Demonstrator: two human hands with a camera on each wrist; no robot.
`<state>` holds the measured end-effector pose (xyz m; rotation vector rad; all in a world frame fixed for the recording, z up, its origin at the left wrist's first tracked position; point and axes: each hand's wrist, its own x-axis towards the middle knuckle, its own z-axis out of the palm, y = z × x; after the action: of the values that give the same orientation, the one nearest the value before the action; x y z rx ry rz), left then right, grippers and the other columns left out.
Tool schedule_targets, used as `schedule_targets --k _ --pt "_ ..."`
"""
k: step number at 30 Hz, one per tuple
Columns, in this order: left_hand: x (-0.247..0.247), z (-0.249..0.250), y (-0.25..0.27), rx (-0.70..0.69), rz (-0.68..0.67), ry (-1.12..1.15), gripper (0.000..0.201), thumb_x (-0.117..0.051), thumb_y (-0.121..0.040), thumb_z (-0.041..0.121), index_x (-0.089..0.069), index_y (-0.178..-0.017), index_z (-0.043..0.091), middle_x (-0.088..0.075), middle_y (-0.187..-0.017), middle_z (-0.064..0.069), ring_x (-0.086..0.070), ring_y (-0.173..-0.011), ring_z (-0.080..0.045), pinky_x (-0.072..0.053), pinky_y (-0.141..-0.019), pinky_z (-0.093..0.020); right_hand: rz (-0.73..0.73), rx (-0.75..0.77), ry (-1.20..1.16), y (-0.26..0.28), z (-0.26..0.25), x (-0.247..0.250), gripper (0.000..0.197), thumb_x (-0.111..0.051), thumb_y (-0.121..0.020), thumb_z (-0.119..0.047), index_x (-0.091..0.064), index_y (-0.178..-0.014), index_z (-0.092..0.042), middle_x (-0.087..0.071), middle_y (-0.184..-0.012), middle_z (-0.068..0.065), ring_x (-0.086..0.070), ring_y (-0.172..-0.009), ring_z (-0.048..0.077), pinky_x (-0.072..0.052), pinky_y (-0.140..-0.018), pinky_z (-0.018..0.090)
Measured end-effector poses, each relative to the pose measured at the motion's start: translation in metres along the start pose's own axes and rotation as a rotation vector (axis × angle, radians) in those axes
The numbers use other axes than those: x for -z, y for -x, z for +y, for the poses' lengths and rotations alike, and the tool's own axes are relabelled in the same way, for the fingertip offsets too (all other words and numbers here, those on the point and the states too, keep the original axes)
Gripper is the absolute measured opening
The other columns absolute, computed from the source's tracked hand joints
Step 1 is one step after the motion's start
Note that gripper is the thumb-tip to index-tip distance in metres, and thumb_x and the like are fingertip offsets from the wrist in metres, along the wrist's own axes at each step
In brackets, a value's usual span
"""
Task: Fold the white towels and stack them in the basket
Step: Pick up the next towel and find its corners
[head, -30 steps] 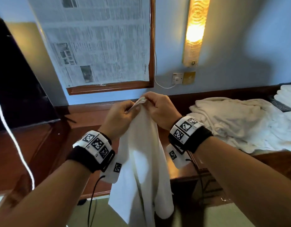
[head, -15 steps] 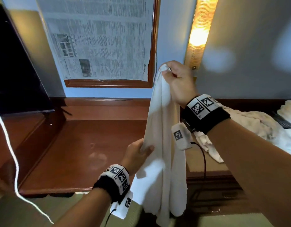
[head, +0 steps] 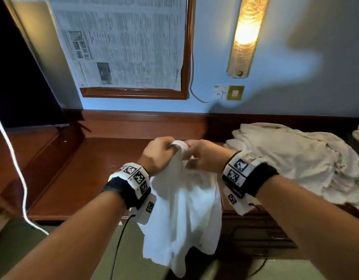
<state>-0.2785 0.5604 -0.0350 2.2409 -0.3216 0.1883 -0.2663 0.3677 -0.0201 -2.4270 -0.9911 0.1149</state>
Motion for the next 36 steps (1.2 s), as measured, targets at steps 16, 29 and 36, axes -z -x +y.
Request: schedule_targets --k 16,29,36 --pt "0.012 -0.078 0.103 0.266 0.102 0.435 0.034 -0.074 -0.084 0.047 -0.070 -0.092 0.015 -0.077 -0.081 -0.007 -0.075 -0.072 -0.027 -0.061 -0.062 -0.039 0.679 0.010 -0.159 -0.035 -0.038 0.066 0.018 -0.063 -0.084 -0.017 -0.064 -0.067 -0.013 -0.055 -0.068 0.008 -0.048 -0.066 0.015 -0.036 -0.066 0.027" --pt "0.061 -0.102 0.122 0.387 0.322 0.505 0.047 -0.059 -0.100 0.037 -0.057 -0.065 0.006 -0.056 -0.060 -0.018 -0.050 -0.058 -0.023 -0.040 -0.051 -0.033 0.770 -0.137 -0.150 -0.034 -0.042 0.054 0.029 -0.060 -0.083 -0.019 -0.056 -0.066 0.005 -0.045 -0.060 0.011 -0.041 -0.063 0.017 -0.036 -0.062 0.034" --pt "0.096 -0.105 0.118 0.356 0.165 -0.416 0.007 -0.055 -0.087 0.016 -0.050 -0.089 0.021 -0.053 -0.076 0.005 -0.054 -0.074 -0.027 -0.041 -0.068 -0.033 0.806 -0.224 0.000 -0.022 -0.064 0.040 0.021 -0.063 -0.083 -0.011 -0.061 -0.062 -0.013 -0.053 -0.062 -0.003 -0.049 -0.068 0.020 -0.041 -0.067 0.031"
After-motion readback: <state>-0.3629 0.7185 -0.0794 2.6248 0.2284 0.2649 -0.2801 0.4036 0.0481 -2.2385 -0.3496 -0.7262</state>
